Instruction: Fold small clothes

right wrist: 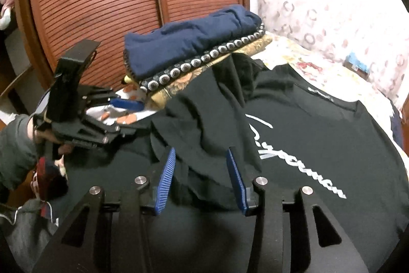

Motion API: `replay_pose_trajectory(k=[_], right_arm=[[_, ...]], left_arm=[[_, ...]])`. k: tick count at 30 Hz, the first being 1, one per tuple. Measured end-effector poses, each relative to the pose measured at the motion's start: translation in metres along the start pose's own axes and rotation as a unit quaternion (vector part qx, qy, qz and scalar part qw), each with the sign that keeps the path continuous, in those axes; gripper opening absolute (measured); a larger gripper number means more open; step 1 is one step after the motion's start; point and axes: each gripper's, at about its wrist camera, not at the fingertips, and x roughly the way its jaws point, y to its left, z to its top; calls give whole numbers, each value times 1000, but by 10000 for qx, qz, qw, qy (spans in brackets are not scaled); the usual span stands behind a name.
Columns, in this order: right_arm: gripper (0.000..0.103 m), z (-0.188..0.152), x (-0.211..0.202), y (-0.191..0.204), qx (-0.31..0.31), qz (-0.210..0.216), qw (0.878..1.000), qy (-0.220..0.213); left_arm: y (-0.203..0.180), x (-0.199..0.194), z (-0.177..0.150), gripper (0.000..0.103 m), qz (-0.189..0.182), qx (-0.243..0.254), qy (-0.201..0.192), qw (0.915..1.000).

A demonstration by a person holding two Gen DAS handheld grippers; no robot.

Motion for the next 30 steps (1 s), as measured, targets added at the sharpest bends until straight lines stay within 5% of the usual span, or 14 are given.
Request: replay_pose_trajectory(k=[8, 11, 14, 20, 25, 30], right_arm=[[31, -1, 66, 12, -295, 106, 9974, 644], [13, 0, 60, 1, -83, 143, 9986, 506], [5, -1, 45, -10, 117, 181, 9994, 271], [3, 7, 9, -35, 486, -86, 9984, -282], [1, 10, -33, -63, 717, -804, 9912, -763], [1, 7, -45, -80, 835, -878, 9894, -795]], left_arm=[[1, -5, -1, 58, 114, 34, -102, 9999], [-1, -6, -2, 58, 131, 77, -147, 9998], [-2, -6, 0, 58, 148, 76, -154, 9997], [-4, -7, 0, 58, 219, 104, -188, 9995], [-6, -21, 3, 58, 222, 5, -458, 9987], [-16, -46, 16, 58, 111, -33, -858, 9962]])
